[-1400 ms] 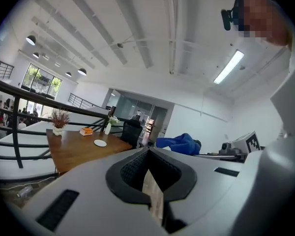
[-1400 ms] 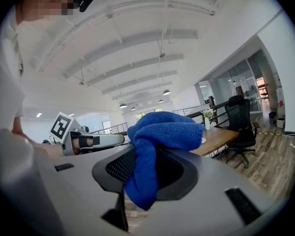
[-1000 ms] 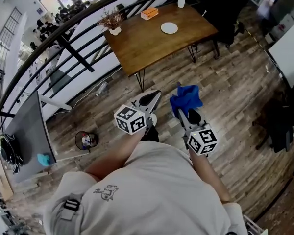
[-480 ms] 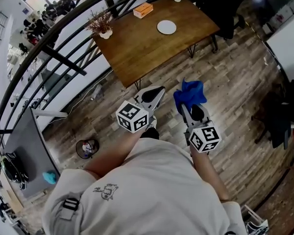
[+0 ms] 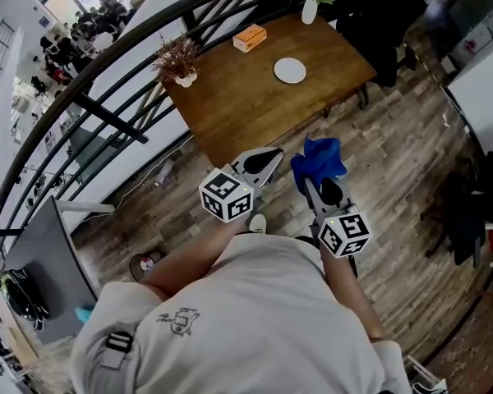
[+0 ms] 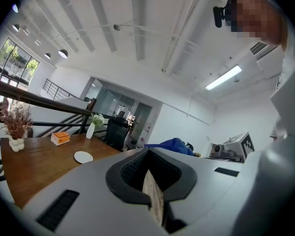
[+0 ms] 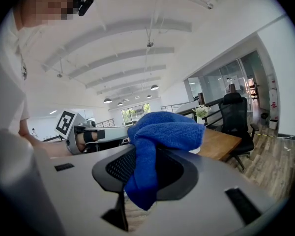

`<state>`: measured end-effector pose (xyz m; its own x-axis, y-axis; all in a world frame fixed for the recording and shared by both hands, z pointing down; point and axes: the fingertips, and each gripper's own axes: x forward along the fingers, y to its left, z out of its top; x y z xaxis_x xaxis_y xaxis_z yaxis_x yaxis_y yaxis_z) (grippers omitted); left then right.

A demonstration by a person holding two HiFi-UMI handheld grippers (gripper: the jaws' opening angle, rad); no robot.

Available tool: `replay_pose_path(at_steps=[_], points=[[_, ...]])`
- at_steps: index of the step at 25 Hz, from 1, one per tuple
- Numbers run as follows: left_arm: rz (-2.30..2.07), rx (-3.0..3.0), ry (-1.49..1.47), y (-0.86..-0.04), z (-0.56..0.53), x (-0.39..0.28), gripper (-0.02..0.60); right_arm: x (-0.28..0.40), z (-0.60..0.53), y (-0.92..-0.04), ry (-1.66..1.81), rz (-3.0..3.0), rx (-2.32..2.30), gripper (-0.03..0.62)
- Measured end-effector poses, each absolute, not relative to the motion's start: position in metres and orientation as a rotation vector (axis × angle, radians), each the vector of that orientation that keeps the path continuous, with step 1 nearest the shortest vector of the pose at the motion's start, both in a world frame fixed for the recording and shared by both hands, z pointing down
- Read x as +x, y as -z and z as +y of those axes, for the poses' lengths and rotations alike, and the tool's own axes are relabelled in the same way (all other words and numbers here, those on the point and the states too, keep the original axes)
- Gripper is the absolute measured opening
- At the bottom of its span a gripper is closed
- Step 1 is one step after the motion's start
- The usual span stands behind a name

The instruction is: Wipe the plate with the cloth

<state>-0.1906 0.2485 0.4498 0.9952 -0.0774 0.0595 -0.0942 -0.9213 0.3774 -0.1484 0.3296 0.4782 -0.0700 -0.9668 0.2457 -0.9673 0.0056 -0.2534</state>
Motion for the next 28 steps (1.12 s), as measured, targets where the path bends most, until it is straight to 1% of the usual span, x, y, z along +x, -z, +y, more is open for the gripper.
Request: replay_pose_path(at_steps=[9,13,20,28], points=[[-0.134,2.76,-0.134,-0.46,0.222,-0.18,0.006,-0.14,0.285,-0.482,-0.594,-2.279,2.107,0.118],[-0.186,2.762,-0.132,-0.459,0.204,-0.169,0.006,-0.125,0.263,-0.481,-0.584,-2.325,2.076,0.118],[-0.294,2.756,-0.128,-0.46,0.16,-0.131,0.007,-0.075,0.216,-0.481,-0.592,-2.39,2.014,0.118],[-0.444,2.721,-0.072,-0.46,0.108,-0.058,0.006,0.001,0.165,-0.481,-0.586,-2.459,1.87,0.118]])
